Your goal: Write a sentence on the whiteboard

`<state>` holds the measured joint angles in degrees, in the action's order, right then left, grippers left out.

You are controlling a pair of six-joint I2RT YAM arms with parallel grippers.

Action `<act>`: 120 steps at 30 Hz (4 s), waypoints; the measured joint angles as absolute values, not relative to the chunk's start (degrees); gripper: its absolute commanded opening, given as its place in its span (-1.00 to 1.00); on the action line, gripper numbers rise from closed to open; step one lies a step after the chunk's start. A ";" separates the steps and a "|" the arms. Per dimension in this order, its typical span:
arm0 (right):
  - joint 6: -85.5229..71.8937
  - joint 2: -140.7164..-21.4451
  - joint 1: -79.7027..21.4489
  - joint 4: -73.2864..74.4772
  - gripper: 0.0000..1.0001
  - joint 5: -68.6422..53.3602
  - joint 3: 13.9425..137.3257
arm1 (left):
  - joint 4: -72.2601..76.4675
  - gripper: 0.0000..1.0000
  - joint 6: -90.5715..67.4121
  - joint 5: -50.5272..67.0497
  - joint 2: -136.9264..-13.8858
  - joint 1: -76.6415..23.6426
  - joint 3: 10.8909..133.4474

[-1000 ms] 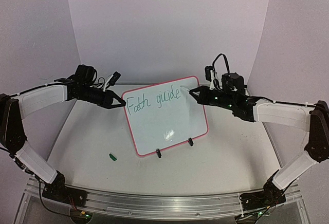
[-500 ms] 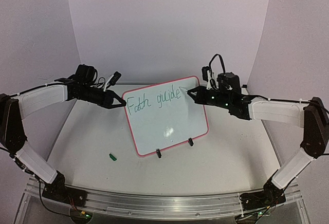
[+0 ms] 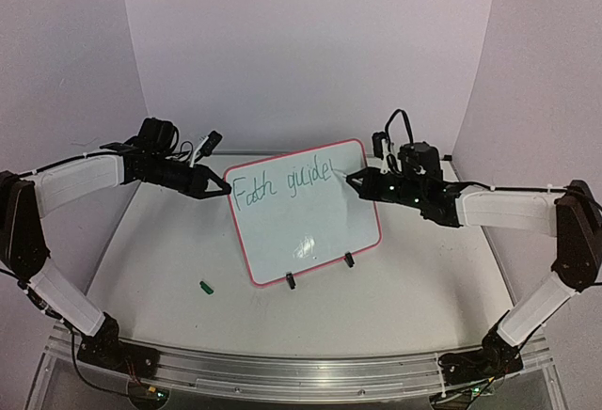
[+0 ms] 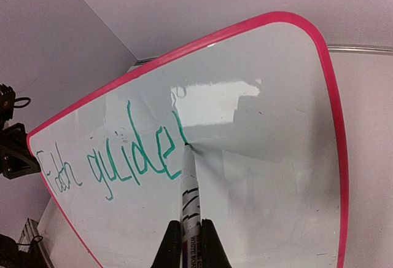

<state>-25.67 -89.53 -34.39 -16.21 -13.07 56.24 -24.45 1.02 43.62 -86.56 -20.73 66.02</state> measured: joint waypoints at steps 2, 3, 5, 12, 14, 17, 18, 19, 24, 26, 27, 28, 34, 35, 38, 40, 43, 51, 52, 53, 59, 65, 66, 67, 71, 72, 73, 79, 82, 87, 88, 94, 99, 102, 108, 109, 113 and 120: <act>-25.95 -89.01 -34.39 -16.26 -1.00 -13.13 55.15 | -24.45 -1.00 1.02 43.63 -86.56 -20.73 66.02; -26.15 -88.66 -34.39 -16.23 -1.00 -13.16 54.53 | -24.45 -1.00 1.04 43.64 -86.56 -20.73 66.02; -26.60 -88.06 -34.39 -16.26 -1.00 -13.26 53.40 | -24.45 -1.00 1.04 43.66 -86.56 -20.73 66.02; -27.35 -86.59 -34.39 -15.95 -1.00 -14.63 50.75 | -24.45 -1.00 1.08 43.75 -86.56 -20.75 66.02; -27.37 -85.86 -34.39 -15.79 -1.00 -14.90 50.70 | -24.45 -1.00 1.08 43.75 -86.56 -20.75 66.02; -27.34 -84.67 -34.37 -15.92 -1.00 -15.22 50.71 | -24.45 -1.00 1.08 43.76 -86.58 -20.75 66.02; -27.32 -84.38 -34.37 -16.00 -1.00 -15.30 50.74 | -24.45 -1.00 1.08 43.76 -86.59 -20.75 66.02; -27.29 -84.24 -34.37 -16.15 -1.00 -15.33 50.79 | -24.45 -1.00 1.09 43.75 -86.59 -20.75 66.02; -27.13 -84.48 -34.37 -16.20 -1.00 -15.33 51.50 | -24.45 -1.00 1.11 43.75 -86.61 -20.82 66.02; -27.05 -85.17 -34.37 -16.26 -1.00 -15.27 52.41 | -24.45 -1.00 1.13 43.75 -86.59 -20.84 66.04; -27.04 -85.53 -34.37 -16.28 -1.00 -15.24 52.84 | -24.45 -1.00 1.13 43.75 -86.59 -20.85 66.04; -27.03 -85.91 -34.37 -16.32 -1.00 -15.20 53.23 | -24.45 -1.00 1.15 43.75 -86.59 -20.86 66.04; -27.00 -87.73 -34.37 -16.45 -1.00 -14.53 54.16 | -24.45 -1.00 1.23 43.75 -86.59 -20.86 66.04; -27.00 -88.01 -34.37 -16.43 -1.00 -14.42 54.22 | -24.45 -1.00 1.23 43.75 -86.60 -20.86 66.06; -26.99 -88.29 -34.37 -16.43 -1.00 -14.13 54.28 | -24.46 -1.00 1.21 43.71 -86.61 -20.90 66.14; -26.90 -88.29 -34.39 -16.44 -1.00 -13.81 54.33 | -24.51 -1.00 1.21 43.60 -86.66 -20.96 66.24; -26.74 -88.35 -34.39 -16.45 -1.00 -13.13 54.66 | -24.49 -1.00 1.21 43.58 -86.72 -21.01 66.28; -25.99 -89.61 -34.39 -16.65 -1.00 -12.68 56.93 | -24.49 -1.00 1.17 43.51 -86.72 -21.02 66.30; -25.96 -89.67 -34.39 -16.67 -1.00 -12.63 57.07 | -24.49 -1.00 1.17 43.51 -86.72 -21.02 66.30; -25.93 -89.71 -34.39 -16.67 -1.00 -12.54 57.20 | -24.49 -1.00 1.17 43.51 -86.72 -21.02 66.30; -25.98 -89.80 -34.41 -16.77 -1.00 -11.16 57.34 | -24.49 -1.00 1.15 43.46 -86.74 -21.05 66.30; -26.03 -89.80 -34.41 -17.03 -1.00 -9.89 57.34 | -24.49 -1.00 1.10 43.40 -86.73 -21.06 66.30; -26.05 -89.79 -34.41 -17.05 -1.00 -9.87 57.33 | -24.49 -1.00 1.10 43.40 -86.73 -21.06 66.30; -26.08 -89.76 -34.41 -17.07 -1.00 -9.87 57.30 | -24.49 -1.00 1.10 43.40 -86.72 -21.06 66.30; -26.45 -88.43 -34.41 -17.33 -1.00 -9.87 56.15 | -24.49 -1.00 1.15 43.44 -86.74 -21.08 66.30; -26.55 -87.34 -34.40 -17.22 -1.00 -9.85 55.34 | -24.49 -1.00 1.20 43.45 -86.74 -21.10 66.30; -26.66 -86.09 -34.38 -17.08 -1.00 -9.86 54.56 | -24.49 -1.00 1.23 43.46 -86.73 -21.10 66.30; -26.67 -76.18 -34.37 -16.86 -1.00 -9.89 50.84 | -24.47 -1.00 1.26 43.44 -86.72 -21.21 66.30; -26.09 -72.30 -34.37 -16.47 -1.00 -9.93 50.59 | -24.47 -1.00 1.26 43.43 -86.72 -21.27 66.30; -25.04 -69.16 -34.37 -14.53 -1.00 -10.24 50.48 | -24.45 -1.00 1.26 43.41 -86.72 -21.33 66.30; -24.96 -68.98 -34.38 -14.08 -1.00 -10.48 50.32 | -24.45 -1.00 1.26 43.40 -86.72 -21.34 66.30; -25.09 -68.77 -35.23 -10.61 -1.00 -12.37 48.31 | -24.45 -1.00 1.23 43.30 -86.66 -21.48 66.30; -25.04 -68.80 -39.65 -8.13 -1.00 -12.28 47.57 | -24.40 -1.00 1.23 43.08 -86.58 -21.72 66.32; -24.86 -69.17 -44.03 -7.89 -1.00 -11.15 47.57 | -24.42 -1.00 1.23 42.81 -86.41 -21.92 66.32; -24.11 -74.22 -53.58 -9.17 -1.00 -7.65 47.57 | -24.40 -1.00 1.21 42.27 -86.20 -22.43 66.32; -24.05 -75.44 -54.89 -9.72 -1.00 -7.31 47.57 | -24.38 -1.00 1.21 42.24 -86.17 -22.48 66.32; -23.71 -80.04 -59.03 -11.77 -1.00 -5.93 47.75 | -24.14 -1.00 1.21 42.08 -86.17 -22.61 66.32; -22.90 -87.35 -62.97 -14.82 -1.00 -3.92 50.21 | -23.94 -1.00 1.19 41.87 -86.17 -22.90 66.32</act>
